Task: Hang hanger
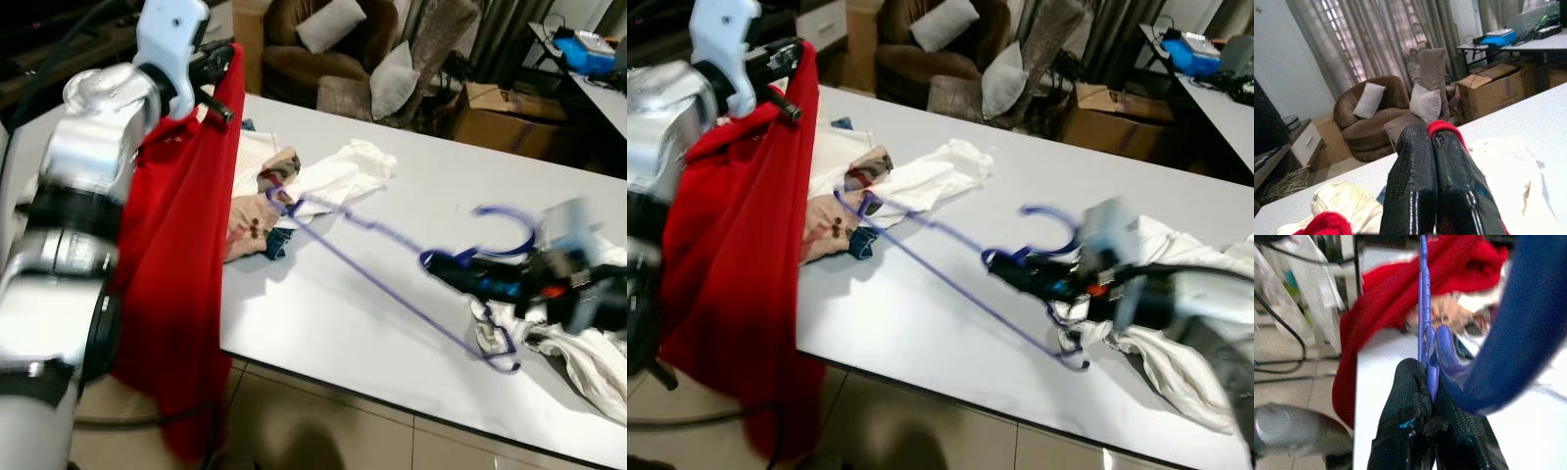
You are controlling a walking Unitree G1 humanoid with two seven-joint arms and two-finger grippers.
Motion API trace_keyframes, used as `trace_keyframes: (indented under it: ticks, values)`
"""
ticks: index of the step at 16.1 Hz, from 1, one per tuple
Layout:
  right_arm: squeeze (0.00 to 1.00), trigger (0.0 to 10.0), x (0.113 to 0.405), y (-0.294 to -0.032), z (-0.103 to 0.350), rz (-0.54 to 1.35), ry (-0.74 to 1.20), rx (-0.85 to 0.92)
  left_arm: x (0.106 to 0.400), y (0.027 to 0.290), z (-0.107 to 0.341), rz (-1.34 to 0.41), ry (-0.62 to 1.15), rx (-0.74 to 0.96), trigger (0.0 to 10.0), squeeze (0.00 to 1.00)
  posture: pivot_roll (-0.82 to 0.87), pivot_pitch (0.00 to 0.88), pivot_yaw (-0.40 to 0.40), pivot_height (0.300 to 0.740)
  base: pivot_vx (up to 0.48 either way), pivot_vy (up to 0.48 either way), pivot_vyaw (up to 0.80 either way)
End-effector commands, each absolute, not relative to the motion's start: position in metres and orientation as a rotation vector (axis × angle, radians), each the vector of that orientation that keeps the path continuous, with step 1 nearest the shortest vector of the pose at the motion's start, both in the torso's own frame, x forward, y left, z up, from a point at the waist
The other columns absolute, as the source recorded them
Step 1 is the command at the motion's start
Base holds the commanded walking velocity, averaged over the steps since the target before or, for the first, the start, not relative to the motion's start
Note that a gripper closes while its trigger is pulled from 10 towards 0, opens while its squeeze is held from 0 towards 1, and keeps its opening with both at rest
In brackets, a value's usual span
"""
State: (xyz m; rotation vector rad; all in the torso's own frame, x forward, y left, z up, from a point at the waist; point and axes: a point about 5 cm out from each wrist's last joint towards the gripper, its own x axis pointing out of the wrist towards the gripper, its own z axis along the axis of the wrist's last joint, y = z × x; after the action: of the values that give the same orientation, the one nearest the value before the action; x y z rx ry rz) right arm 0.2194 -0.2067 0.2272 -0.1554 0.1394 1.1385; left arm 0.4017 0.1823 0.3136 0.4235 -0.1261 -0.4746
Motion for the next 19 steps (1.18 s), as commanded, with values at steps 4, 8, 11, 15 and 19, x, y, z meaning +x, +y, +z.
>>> trace_keyframes:
  ticks: [4, 8, 11, 15, 19]
  values:
    - [0.0, 10.0, 0.219, -0.189, 0.227, 1.232, 0.154, -0.202, 0.406, 0.13, 0.349, -0.688, -0.254, 0.256, 10.0, 0.0, -0.06, 0.0, -0.032, 0.74, 0.0, 0.0, 0.0]
    - [0.0, 10.0, 0.245, -0.164, 0.216, 1.205, 0.166, -0.26, 0.389, 0.096, 0.396, -0.926, -0.374, -0.008, 10.0, 0.0, -0.06, 0.0, -0.03, 0.74, 0.0, 0.0, 0.0]
    - [0.0, 10.0, 0.282, -0.15, 0.228, 1.101, 0.065, -0.3, 0.374, 0.098, 0.406, -1.044, -0.334, -0.063, 10.0, 0.0, -0.02, 0.0, -0.064, 0.74, 0.0, 0.0, 0.0]
    - [0.0, 10.0, 0.328, -0.154, 0.283, 0.884, -0.159, -0.393, 0.356, 0.122, 0.425, -1.053, -0.402, -0.113, 10.0, 0.0, -0.01, 0.0, -0.083, 0.74, 0.0, 0.0, 0.0]
    - [0.0, 10.0, 0.349, -0.184, 0.391, 0.452, -0.668, -0.294, 0.324, 0.172, 0.474, -1.028, -0.704, -0.241, 10.0, 0.0, 0.0, 0.0, -0.097, 0.74, 0.0, 0.0, 0.0]
